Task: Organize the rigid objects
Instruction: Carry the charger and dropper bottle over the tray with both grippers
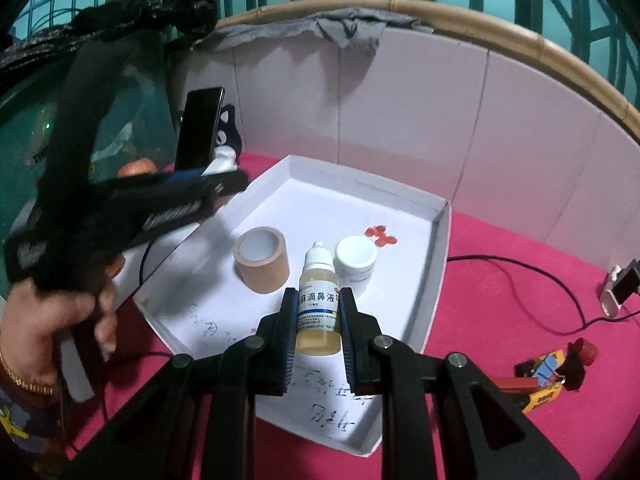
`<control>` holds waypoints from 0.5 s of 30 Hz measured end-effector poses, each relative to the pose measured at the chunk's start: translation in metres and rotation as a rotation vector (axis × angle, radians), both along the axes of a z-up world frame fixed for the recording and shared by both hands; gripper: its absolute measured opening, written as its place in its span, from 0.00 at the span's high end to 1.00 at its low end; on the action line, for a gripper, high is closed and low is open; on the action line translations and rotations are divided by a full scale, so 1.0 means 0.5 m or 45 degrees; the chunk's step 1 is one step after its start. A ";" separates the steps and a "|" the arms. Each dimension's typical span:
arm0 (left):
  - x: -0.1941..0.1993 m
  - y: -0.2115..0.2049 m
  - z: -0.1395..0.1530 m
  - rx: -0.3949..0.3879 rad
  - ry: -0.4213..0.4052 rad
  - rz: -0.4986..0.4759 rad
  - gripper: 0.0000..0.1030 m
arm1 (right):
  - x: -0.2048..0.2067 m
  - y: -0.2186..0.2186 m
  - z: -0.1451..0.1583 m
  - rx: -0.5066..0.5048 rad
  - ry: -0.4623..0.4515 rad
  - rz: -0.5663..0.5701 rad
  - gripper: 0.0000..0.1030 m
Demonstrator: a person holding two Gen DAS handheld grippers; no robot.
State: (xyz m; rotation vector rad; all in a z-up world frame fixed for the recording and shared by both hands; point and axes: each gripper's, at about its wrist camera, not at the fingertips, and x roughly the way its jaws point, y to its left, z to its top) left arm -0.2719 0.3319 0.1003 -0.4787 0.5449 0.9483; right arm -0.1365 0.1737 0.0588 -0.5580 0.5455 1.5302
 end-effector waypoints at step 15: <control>0.052 0.058 -0.064 -0.085 0.111 0.021 0.75 | 0.004 0.070 -0.086 -0.113 -0.010 -0.033 0.82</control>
